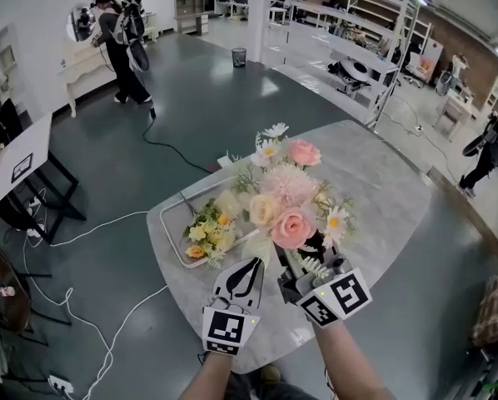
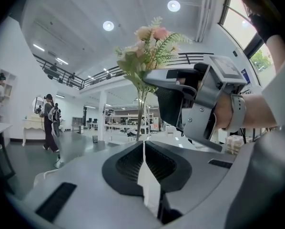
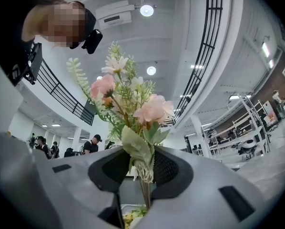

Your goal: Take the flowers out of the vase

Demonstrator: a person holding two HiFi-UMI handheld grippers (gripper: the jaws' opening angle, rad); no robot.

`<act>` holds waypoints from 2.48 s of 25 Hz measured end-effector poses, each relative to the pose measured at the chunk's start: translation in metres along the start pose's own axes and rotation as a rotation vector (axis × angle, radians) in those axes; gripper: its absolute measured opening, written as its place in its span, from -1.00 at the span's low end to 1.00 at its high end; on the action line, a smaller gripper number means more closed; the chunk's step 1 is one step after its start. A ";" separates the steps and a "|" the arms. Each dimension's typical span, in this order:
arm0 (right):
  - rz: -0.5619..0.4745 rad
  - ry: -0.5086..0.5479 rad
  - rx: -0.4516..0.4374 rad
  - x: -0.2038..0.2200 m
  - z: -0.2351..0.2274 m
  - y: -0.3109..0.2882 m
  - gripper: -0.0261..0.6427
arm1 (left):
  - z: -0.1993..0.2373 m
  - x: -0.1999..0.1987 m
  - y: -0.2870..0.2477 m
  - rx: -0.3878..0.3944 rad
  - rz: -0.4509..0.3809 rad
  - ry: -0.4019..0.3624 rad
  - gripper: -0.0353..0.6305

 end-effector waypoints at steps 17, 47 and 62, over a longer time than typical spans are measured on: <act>0.018 -0.018 -0.037 -0.040 0.024 0.029 -0.52 | -0.025 -0.029 0.032 -0.066 -0.001 0.009 -0.84; 0.088 -0.018 -0.094 -0.044 0.044 0.157 -0.52 | -0.125 -0.026 0.105 -0.158 -0.024 0.034 -0.84; 0.131 -0.054 -0.053 -0.057 0.087 0.241 -0.52 | -0.185 -0.018 0.166 -0.168 -0.036 0.078 -0.84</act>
Point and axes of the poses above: the fingertips, and each gripper's own axes: y backward along the fingers, z to its left, x out of its underside, the point moved 7 cm from there along y, backward along the fingers, and after that the axes turned 10 degrees about x, right-handed, at the moved point
